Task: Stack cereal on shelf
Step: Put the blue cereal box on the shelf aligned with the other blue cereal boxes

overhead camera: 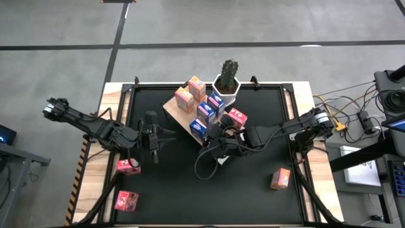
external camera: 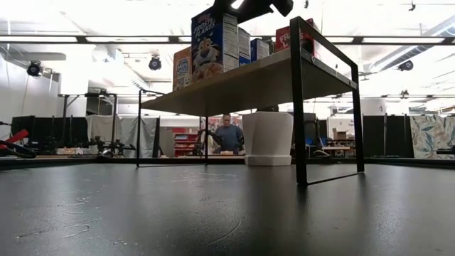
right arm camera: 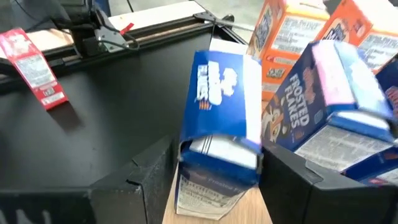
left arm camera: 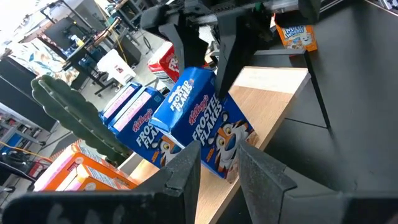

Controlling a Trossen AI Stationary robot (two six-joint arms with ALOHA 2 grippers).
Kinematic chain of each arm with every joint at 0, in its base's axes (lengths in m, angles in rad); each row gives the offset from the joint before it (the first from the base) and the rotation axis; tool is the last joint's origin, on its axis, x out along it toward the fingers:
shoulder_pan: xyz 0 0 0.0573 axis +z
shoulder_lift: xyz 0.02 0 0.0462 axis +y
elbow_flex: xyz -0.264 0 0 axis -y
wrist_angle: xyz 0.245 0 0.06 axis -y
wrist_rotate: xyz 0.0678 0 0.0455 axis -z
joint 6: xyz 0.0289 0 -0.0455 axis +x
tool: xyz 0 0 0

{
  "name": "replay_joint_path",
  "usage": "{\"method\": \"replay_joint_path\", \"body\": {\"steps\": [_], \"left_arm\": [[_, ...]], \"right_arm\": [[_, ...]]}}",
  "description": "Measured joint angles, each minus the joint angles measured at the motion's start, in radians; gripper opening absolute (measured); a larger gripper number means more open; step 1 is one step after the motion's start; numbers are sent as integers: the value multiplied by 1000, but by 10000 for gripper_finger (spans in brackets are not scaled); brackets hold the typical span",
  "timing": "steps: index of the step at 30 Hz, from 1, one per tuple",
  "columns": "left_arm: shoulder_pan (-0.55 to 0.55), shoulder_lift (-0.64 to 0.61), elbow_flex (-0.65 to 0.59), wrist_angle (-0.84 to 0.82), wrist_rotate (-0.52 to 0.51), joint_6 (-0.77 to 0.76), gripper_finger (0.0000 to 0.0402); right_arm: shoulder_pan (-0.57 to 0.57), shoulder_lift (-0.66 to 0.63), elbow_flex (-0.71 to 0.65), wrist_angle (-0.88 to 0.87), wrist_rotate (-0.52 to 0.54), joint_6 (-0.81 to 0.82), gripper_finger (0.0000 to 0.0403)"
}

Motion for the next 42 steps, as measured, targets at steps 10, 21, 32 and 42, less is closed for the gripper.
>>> {"method": "replay_joint_path", "body": {"steps": [10, 21, 32, 42], "left_arm": [[0, 0, 0, -1, 0, -3, 88], [0, 0, 0, -3, 0, -3, 88], [0, 0, 0, -4, 1, -3, 88], [0, 0, 0, -3, 1, -3, 88]], "right_arm": [[24, -1, 174, -186, -9, -1, 199], [88, -4, 218, -418, -8, -1, 112], [70, -2, 2, -251, 76, -39, 12], [24, 1, -24, -122, 43, -131, 9]]}}
